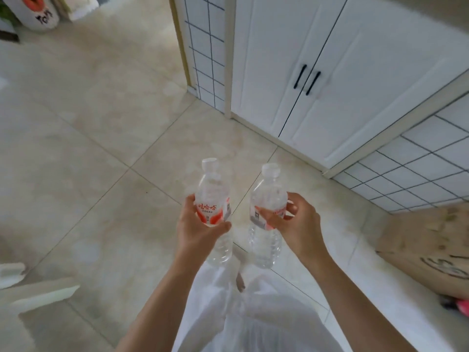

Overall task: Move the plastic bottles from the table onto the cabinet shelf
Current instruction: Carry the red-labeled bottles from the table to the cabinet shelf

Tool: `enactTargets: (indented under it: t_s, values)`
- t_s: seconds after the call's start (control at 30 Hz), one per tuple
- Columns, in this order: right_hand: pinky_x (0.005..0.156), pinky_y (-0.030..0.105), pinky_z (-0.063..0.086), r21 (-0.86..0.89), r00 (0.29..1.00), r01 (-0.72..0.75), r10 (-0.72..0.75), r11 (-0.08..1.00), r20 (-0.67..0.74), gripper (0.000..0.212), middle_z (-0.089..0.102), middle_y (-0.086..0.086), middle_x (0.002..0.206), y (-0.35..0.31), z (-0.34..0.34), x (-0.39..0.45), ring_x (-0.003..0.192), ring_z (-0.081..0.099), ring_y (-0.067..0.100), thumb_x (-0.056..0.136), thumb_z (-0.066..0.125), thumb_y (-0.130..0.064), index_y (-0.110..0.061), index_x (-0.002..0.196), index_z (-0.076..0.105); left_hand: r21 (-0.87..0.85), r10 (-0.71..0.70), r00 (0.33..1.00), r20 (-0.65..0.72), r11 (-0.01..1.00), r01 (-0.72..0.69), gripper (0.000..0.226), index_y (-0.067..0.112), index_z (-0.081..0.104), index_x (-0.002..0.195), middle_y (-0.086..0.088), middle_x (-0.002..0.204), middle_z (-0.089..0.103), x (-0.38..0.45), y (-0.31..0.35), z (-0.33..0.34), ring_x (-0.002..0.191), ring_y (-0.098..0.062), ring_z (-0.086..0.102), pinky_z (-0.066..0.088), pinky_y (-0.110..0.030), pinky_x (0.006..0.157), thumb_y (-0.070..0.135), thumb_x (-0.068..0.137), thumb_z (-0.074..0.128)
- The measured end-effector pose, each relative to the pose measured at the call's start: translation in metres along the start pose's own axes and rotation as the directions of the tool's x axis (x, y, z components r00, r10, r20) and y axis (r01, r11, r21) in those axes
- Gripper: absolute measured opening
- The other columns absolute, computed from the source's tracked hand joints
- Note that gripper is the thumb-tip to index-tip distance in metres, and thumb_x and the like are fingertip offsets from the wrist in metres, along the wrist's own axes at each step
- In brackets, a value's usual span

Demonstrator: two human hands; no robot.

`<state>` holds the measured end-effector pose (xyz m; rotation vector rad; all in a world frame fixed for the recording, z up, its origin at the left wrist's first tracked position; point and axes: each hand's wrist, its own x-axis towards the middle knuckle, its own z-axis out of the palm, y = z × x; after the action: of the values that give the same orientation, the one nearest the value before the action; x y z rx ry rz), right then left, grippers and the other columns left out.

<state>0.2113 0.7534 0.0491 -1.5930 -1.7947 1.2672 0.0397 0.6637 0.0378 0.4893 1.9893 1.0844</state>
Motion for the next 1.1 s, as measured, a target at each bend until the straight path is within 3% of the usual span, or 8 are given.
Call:
enactTargets:
  t_s: [0.13,0.3,0.4,0.57,0.8,0.97,1.1]
  values:
    - [0.066,0.012,0.054,0.042,0.992,-0.042,0.047,0.998,-0.121,0.058,0.063,-0.026,0.081,-0.009,-0.009,0.044,0.073,0.064,-0.012,0.060,0.079,-0.053,-0.022,0.106,0.061,0.064,0.073,0.994,0.083,0.995,-0.078,0.074,0.025,0.048,0.116,0.012,0.092,0.063,0.057,0.036,0.019,0.072,0.004,0.063,0.047,-0.007,0.054,0.002,0.058,0.088]
    - [0.062,0.004,0.047,0.106,0.953,-0.092,0.119,0.990,-0.279,0.049,0.065,-0.025,0.069,-0.029,-0.014,0.102,0.072,0.063,-0.015,0.064,0.084,-0.041,-0.021,0.103,0.061,0.139,0.178,0.967,0.185,0.969,-0.205,0.073,0.025,0.050,0.116,0.016,0.090,0.064,0.130,0.090,0.035,0.076,0.003,0.063,0.051,-0.022,0.067,0.006,0.057,0.089]
    - [0.069,0.014,0.051,0.170,0.920,-0.110,0.164,0.979,-0.355,0.048,0.066,-0.023,0.077,-0.043,-0.017,0.135,0.075,0.066,-0.008,0.065,0.083,-0.042,-0.026,0.103,0.058,0.161,0.226,0.943,0.243,0.950,-0.269,0.074,0.024,0.048,0.117,0.016,0.091,0.062,0.168,0.125,0.048,0.080,0.000,0.063,0.048,-0.017,0.065,0.007,0.058,0.089]
    - [0.073,0.025,0.056,0.268,0.851,-0.120,0.238,0.956,-0.467,0.059,0.068,-0.013,0.091,-0.058,-0.030,0.182,0.084,0.068,0.003,0.064,0.084,-0.042,-0.019,0.110,0.056,0.145,0.275,0.908,0.315,0.932,-0.332,0.075,0.026,0.048,0.115,0.014,0.098,0.062,0.219,0.162,0.076,0.091,-0.013,0.066,0.055,-0.033,0.078,0.007,0.056,0.090]
    - [0.069,0.024,0.056,0.295,0.802,-0.112,0.262,0.949,-0.537,0.060,0.070,-0.009,0.090,-0.055,-0.071,0.243,0.080,0.070,0.007,0.059,0.084,-0.044,-0.020,0.105,0.055,0.130,0.331,0.868,0.371,0.907,-0.401,0.072,0.023,0.049,0.111,0.010,0.095,0.063,0.265,0.205,0.135,0.088,-0.014,0.066,0.053,-0.028,0.072,0.007,0.054,0.091]
    - [0.068,0.023,0.055,0.277,0.792,-0.072,0.224,0.958,-0.569,0.059,0.069,-0.012,0.090,-0.052,-0.115,0.301,0.079,0.068,0.000,0.060,0.084,-0.043,-0.022,0.107,0.054,0.113,0.371,0.854,0.365,0.893,-0.436,0.073,0.029,0.050,0.108,0.012,0.096,0.065,0.294,0.247,0.190,0.090,-0.015,0.067,0.058,-0.045,0.081,0.012,0.051,0.092]
    - [0.063,0.012,0.050,0.253,0.801,-0.034,0.178,0.967,-0.571,0.064,0.068,-0.015,0.089,-0.056,-0.160,0.351,0.078,0.066,-0.002,0.057,0.084,-0.047,-0.021,0.108,0.055,0.104,0.417,0.845,0.334,0.875,-0.473,0.075,0.034,0.049,0.109,0.016,0.096,0.065,0.312,0.290,0.235,0.088,-0.013,0.068,0.058,-0.046,0.079,0.014,0.051,0.092]
